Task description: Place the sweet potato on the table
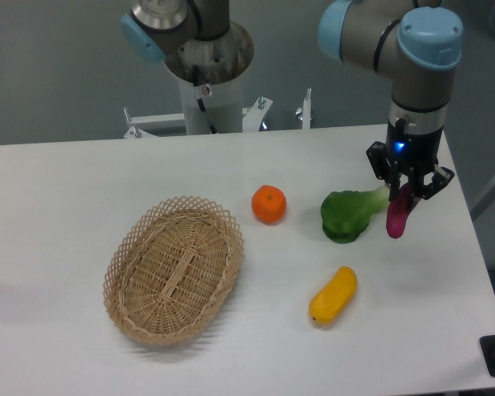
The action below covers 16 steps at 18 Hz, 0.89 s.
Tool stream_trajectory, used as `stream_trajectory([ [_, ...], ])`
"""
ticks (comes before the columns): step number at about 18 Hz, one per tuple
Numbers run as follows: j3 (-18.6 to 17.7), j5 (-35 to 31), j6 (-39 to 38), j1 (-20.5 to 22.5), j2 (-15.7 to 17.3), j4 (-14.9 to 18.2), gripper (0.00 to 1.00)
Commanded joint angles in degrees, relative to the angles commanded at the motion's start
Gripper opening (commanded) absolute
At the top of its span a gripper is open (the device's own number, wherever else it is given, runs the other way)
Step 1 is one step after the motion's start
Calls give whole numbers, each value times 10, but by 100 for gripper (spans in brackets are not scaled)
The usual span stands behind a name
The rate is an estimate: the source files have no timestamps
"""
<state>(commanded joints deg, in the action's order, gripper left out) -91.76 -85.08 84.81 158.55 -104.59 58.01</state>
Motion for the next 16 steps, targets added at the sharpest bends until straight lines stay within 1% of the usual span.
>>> stream_trajectory([
  [14,4,-1,-4,-6,-8,-1,18],
  [16,4,-1,-16,-9,-11,-3,18],
])
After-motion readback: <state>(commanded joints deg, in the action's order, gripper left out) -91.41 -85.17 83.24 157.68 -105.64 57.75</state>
